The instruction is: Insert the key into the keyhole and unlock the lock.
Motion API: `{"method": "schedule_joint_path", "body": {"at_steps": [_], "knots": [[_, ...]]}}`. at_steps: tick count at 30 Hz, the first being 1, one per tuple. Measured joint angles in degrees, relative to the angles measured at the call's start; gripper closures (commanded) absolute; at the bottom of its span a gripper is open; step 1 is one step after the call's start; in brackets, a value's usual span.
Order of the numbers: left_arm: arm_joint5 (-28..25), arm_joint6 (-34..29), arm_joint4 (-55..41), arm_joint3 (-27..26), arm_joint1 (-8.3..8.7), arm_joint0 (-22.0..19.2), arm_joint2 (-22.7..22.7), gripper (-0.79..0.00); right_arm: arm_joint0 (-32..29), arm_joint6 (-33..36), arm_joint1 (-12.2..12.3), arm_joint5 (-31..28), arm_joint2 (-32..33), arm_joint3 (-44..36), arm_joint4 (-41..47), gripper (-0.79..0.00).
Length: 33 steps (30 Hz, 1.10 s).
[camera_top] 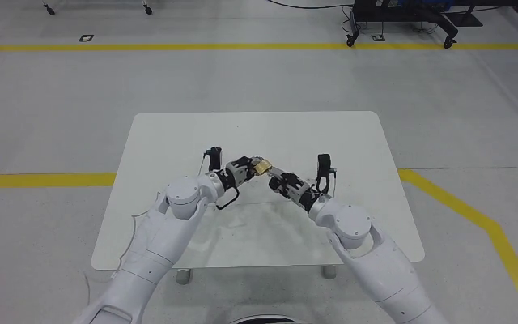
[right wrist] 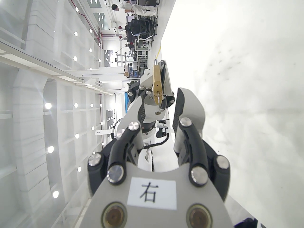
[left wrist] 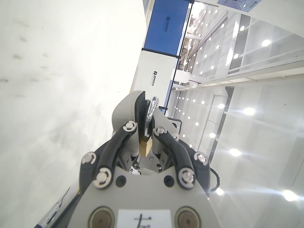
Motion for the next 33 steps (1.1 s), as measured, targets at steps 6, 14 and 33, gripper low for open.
{"method": "schedule_joint_path", "body": {"at_steps": [6, 14, 33], "knots": [[-2.89, 0.83, -0.37, -1.46, 0.24, 0.61, -1.87, 0.0, -0.44, 4.03, 0.4, 1.64, 2.0, -0.96, 2.3, -0.785], [-2.87, 0.82, -0.41, -1.48, 0.23, 0.63, -1.89, 0.0, -0.43, 3.92, 0.38, 1.58, 1.95, -0.93, 2.25, -0.785], [-29.14, 22.45, 15.22, -9.14, -0.11, 9.74, -2.88, 0.0, 5.08, 21.71, 0.91, 8.26, 5.7, 2.13, 18.21, 0.0]]}}
